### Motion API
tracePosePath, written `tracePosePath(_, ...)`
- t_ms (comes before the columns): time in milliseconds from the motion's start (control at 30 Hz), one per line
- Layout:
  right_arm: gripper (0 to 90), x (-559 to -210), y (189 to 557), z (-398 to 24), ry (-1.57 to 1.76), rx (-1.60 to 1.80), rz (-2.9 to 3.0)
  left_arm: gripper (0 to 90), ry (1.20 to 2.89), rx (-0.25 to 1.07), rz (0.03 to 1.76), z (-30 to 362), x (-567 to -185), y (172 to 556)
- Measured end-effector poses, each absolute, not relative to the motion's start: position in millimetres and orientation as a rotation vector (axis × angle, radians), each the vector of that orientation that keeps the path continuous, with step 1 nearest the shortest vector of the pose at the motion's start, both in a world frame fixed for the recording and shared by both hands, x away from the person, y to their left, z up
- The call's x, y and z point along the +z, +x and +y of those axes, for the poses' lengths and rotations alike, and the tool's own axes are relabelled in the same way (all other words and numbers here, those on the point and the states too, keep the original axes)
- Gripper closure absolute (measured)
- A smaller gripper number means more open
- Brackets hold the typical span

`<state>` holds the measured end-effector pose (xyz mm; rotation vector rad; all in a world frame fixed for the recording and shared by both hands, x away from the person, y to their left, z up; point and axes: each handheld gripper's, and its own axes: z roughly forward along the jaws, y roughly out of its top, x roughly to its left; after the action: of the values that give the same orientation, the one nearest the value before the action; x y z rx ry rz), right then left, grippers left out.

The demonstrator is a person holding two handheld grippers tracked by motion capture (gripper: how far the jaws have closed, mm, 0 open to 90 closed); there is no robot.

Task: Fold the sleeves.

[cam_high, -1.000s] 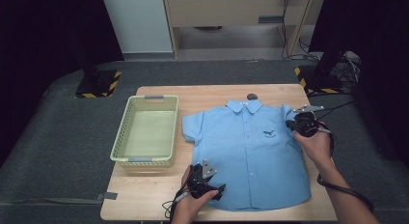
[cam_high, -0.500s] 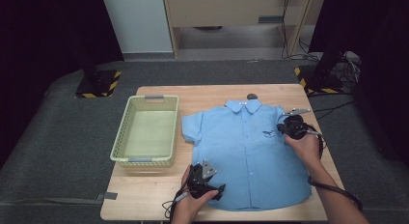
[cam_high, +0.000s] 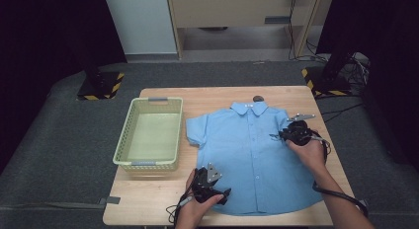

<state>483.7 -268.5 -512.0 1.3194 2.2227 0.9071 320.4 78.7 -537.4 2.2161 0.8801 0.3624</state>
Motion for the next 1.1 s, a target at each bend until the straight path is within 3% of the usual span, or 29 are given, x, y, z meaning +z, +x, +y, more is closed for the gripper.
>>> tracePosePath(733,22.1,-510.4,464.3,-269.9,1.328,0.986,2.211,4.4,2.215,0.363,0.880,78.6,-537.5,320.5)
tracePosePath(1100,4.8,-528.8,452.7,-267.0,1.352,1.001,2.235,4.1,2.215,0.364,0.879,78.5,-537.5,320.5)
